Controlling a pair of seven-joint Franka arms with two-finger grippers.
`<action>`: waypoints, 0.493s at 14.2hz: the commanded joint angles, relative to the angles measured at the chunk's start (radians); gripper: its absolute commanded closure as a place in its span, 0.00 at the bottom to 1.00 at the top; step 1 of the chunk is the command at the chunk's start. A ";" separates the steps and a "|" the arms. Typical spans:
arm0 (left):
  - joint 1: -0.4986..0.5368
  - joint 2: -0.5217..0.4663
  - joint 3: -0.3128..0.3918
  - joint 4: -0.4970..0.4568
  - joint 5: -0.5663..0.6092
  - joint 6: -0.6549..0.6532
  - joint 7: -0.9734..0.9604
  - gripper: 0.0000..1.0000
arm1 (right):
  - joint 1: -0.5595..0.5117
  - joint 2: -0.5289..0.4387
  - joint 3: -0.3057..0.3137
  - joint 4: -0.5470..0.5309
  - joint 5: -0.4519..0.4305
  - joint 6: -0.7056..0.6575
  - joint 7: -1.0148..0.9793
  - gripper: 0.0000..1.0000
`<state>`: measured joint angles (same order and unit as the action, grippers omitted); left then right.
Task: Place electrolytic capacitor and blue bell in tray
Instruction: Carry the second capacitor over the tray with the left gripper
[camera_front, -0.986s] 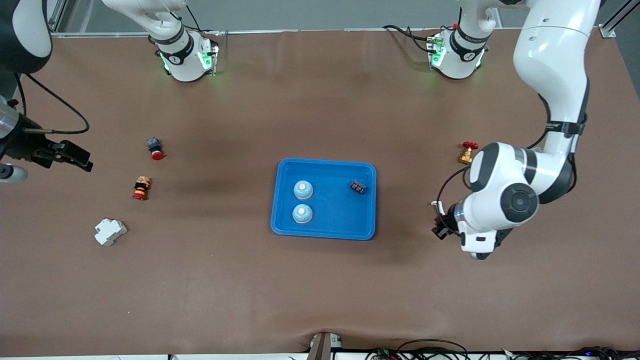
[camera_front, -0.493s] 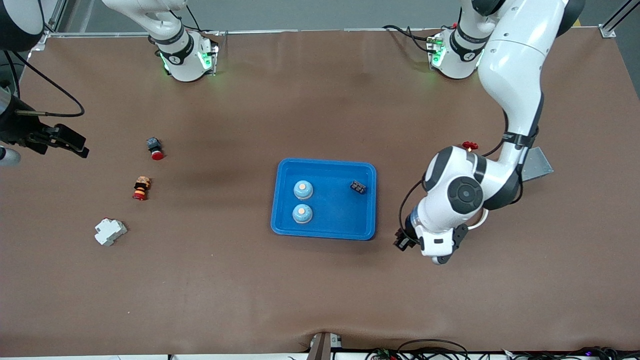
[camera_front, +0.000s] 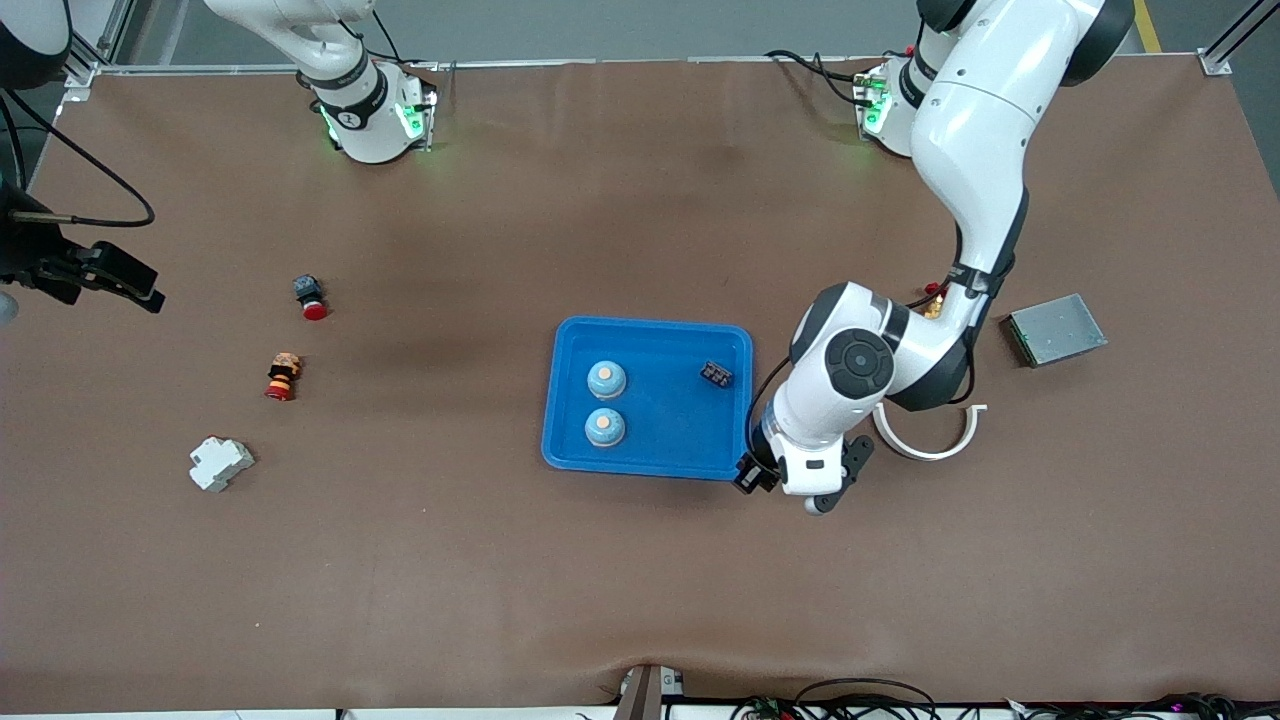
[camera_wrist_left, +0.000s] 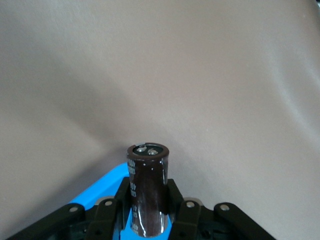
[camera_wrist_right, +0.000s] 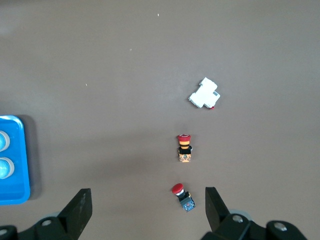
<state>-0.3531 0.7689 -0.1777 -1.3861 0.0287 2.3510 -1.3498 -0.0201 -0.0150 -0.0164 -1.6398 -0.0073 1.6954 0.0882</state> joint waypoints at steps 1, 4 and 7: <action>-0.047 0.021 0.017 0.027 -0.007 0.014 -0.043 1.00 | -0.029 0.018 0.016 0.089 0.013 -0.039 0.015 0.00; -0.075 0.024 0.020 0.025 -0.006 0.014 -0.090 1.00 | -0.029 0.036 0.013 0.107 0.018 -0.056 0.016 0.00; -0.093 0.029 0.020 0.022 -0.006 0.014 -0.130 1.00 | -0.050 0.036 0.015 0.104 0.023 -0.091 0.024 0.00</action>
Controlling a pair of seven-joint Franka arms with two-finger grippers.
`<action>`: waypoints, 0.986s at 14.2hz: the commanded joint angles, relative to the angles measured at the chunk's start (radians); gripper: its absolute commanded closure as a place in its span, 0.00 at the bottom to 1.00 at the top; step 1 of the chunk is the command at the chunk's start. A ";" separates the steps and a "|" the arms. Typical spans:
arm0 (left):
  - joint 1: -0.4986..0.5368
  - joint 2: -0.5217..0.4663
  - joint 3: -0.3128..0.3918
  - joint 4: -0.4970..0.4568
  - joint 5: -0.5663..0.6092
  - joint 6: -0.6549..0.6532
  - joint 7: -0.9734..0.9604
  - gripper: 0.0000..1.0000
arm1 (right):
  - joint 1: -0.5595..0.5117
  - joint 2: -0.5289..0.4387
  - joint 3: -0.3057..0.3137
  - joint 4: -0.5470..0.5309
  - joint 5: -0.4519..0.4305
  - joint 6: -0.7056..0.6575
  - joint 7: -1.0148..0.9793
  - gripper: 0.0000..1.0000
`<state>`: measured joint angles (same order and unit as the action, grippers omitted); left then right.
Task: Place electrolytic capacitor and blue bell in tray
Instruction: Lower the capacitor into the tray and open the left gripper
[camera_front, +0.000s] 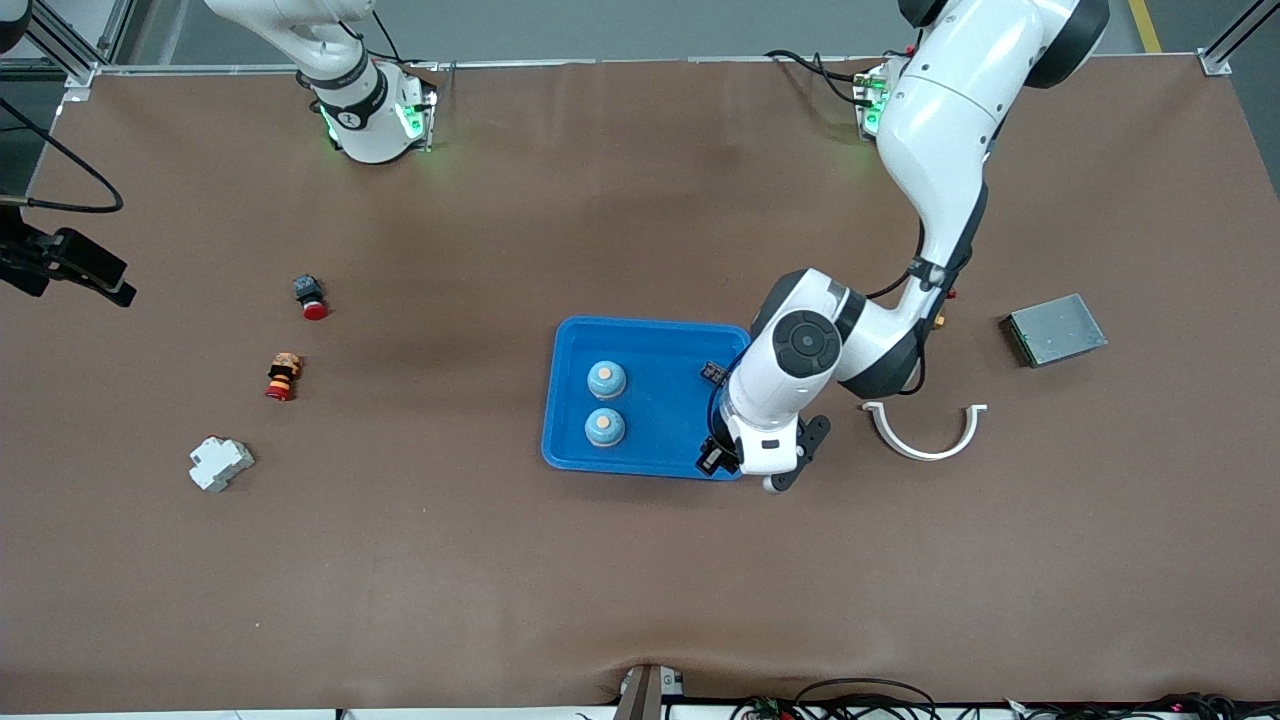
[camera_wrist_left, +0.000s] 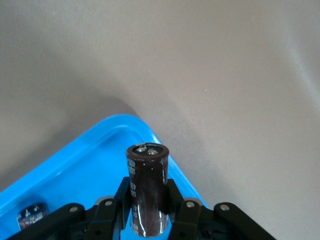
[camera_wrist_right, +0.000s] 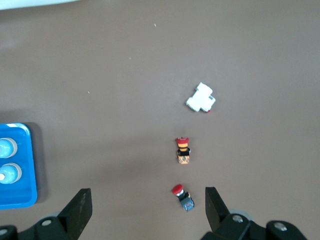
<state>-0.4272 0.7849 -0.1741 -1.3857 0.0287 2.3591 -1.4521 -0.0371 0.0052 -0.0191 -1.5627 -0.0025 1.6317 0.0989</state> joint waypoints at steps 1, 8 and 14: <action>-0.028 0.022 0.016 0.022 -0.004 0.006 -0.045 1.00 | -0.033 0.016 0.018 0.026 0.018 -0.029 0.013 0.00; -0.062 0.051 0.018 0.004 0.016 -0.003 -0.087 1.00 | -0.043 0.015 0.018 0.021 0.078 -0.050 0.005 0.00; -0.062 0.099 0.035 0.004 0.016 -0.003 -0.085 1.00 | -0.033 0.016 0.022 -0.003 0.065 -0.067 -0.102 0.00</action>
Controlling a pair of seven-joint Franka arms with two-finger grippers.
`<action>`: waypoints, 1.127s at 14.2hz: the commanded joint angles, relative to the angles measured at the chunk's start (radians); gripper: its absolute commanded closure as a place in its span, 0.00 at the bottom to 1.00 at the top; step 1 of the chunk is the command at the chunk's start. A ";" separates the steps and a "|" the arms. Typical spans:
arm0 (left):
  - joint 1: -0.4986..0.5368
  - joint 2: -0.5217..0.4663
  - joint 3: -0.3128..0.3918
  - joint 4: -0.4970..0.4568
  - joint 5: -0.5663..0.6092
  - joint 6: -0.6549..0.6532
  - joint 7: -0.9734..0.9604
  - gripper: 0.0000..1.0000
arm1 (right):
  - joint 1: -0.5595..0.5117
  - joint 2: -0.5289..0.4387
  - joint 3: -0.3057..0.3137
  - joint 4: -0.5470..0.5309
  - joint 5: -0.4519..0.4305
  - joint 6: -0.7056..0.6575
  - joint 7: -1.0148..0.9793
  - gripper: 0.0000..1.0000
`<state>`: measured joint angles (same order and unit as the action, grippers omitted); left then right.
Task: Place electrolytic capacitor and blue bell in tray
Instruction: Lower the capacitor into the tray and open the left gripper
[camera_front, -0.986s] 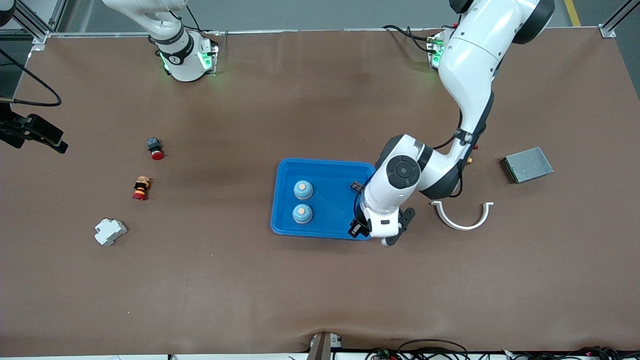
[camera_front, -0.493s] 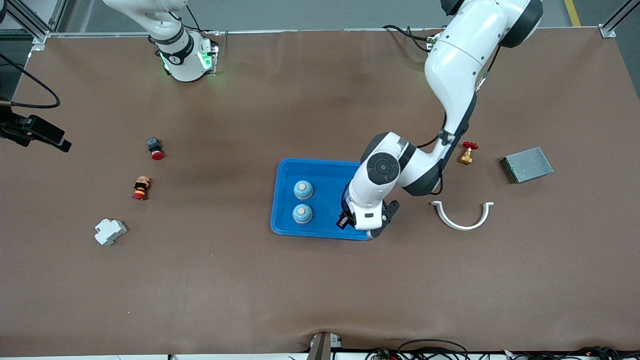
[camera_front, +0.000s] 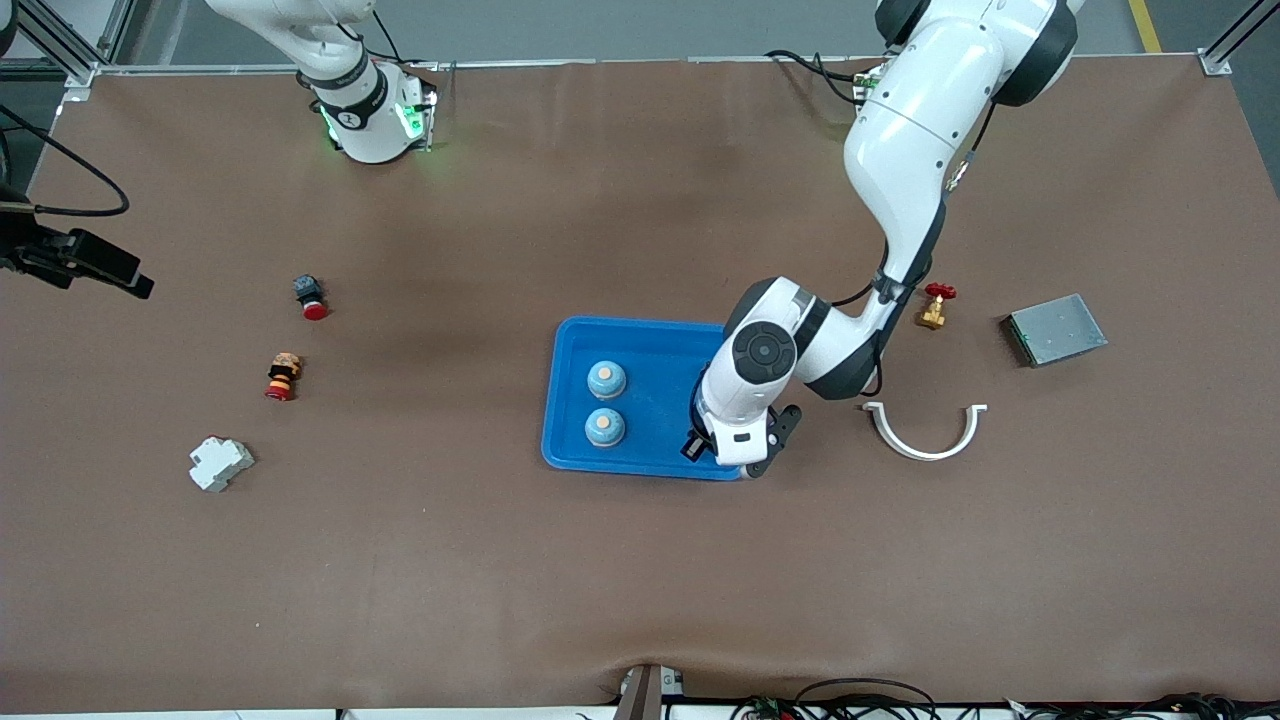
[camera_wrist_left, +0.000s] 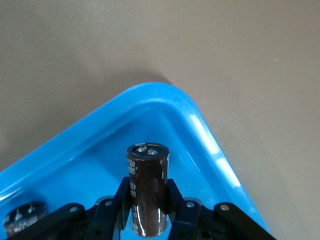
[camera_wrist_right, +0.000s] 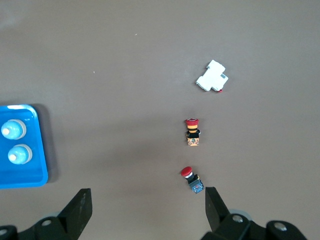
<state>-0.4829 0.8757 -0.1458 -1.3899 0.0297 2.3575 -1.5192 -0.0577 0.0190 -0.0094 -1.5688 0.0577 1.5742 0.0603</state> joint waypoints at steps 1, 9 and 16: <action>-0.006 0.008 0.005 0.008 0.015 -0.001 -0.018 1.00 | -0.013 0.003 0.012 0.003 0.005 -0.008 -0.069 0.00; -0.008 0.008 0.012 0.009 0.015 -0.001 -0.018 0.24 | 0.010 -0.004 0.014 -0.022 -0.039 0.006 -0.068 0.00; -0.028 -0.040 0.038 0.017 0.032 -0.052 -0.006 0.00 | 0.010 -0.008 0.014 -0.022 -0.041 0.023 -0.065 0.00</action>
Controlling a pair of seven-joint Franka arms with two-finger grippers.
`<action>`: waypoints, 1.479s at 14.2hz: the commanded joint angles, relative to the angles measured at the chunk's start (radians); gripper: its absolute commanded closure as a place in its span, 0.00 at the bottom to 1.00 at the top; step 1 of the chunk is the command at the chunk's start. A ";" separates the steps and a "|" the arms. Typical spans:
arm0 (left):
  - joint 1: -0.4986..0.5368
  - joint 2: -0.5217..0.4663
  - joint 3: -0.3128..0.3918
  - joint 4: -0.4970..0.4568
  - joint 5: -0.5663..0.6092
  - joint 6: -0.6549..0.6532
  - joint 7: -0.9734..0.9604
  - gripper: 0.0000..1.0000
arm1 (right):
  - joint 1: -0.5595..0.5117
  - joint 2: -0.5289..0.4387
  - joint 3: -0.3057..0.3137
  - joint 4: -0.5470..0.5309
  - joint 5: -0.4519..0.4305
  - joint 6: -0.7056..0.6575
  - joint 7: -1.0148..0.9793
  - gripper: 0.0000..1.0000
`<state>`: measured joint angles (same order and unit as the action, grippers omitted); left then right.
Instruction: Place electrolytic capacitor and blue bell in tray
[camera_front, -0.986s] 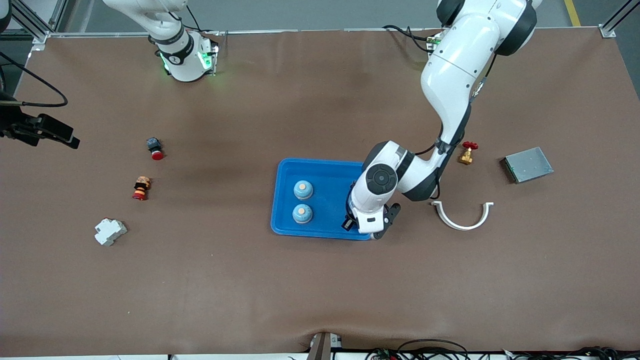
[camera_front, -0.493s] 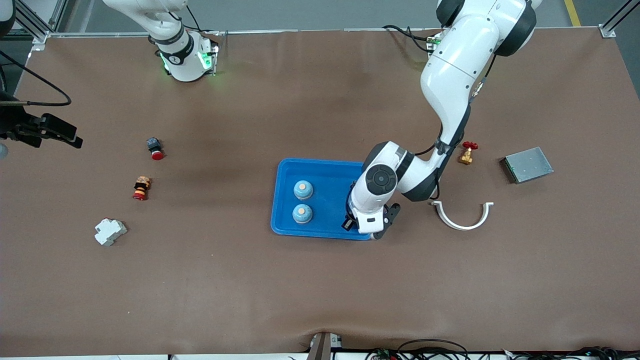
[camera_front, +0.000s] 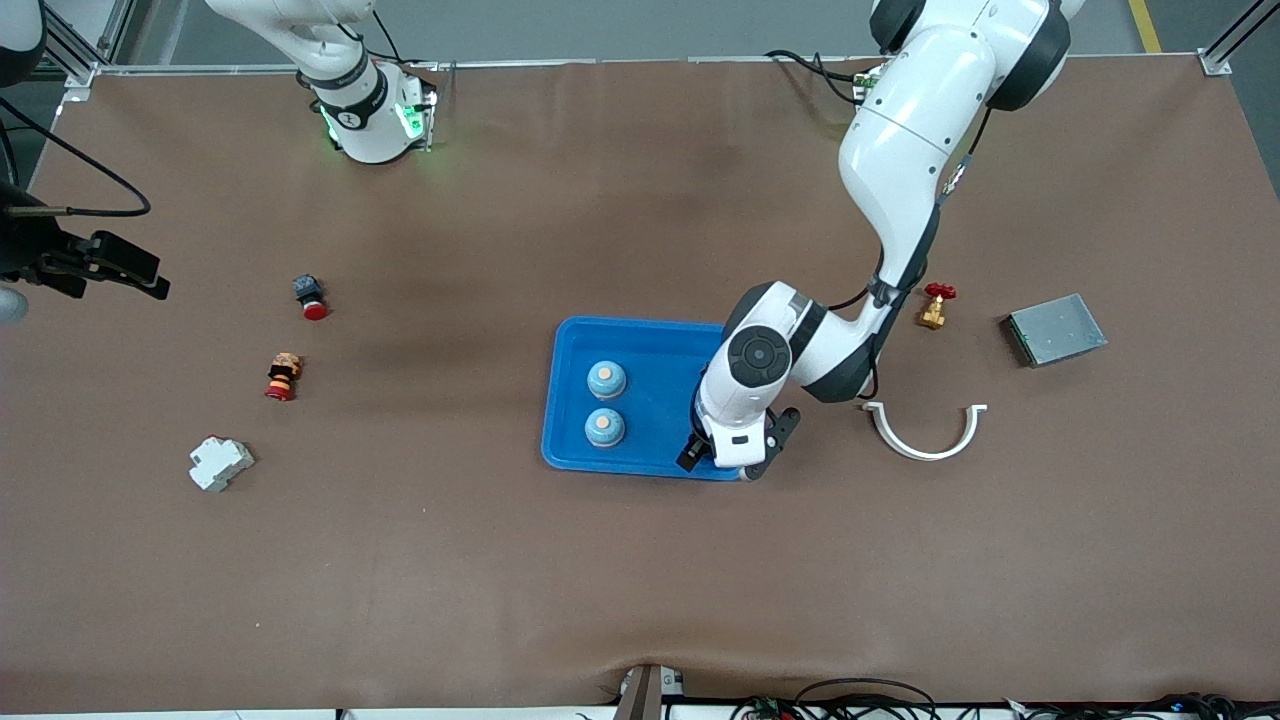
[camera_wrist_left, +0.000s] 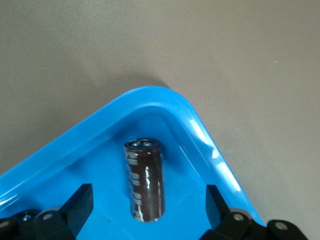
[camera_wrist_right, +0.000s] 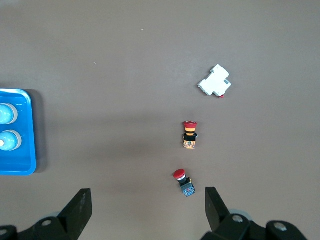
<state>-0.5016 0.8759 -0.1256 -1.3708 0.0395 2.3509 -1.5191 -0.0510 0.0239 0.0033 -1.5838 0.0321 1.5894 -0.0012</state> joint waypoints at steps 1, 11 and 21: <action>0.000 -0.061 0.018 -0.002 0.022 -0.061 0.003 0.00 | 0.003 -0.013 0.001 -0.007 -0.015 0.007 -0.002 0.00; 0.196 -0.337 0.003 -0.008 -0.049 -0.422 0.321 0.00 | -0.001 -0.025 0.000 -0.031 -0.014 0.018 0.000 0.00; 0.515 -0.644 0.004 -0.172 -0.109 -0.737 0.991 0.00 | -0.001 -0.028 0.000 -0.033 -0.002 0.018 0.001 0.00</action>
<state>-0.0395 0.3359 -0.1137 -1.4168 -0.0467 1.6056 -0.6448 -0.0513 0.0217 0.0017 -1.5929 0.0315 1.5992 -0.0012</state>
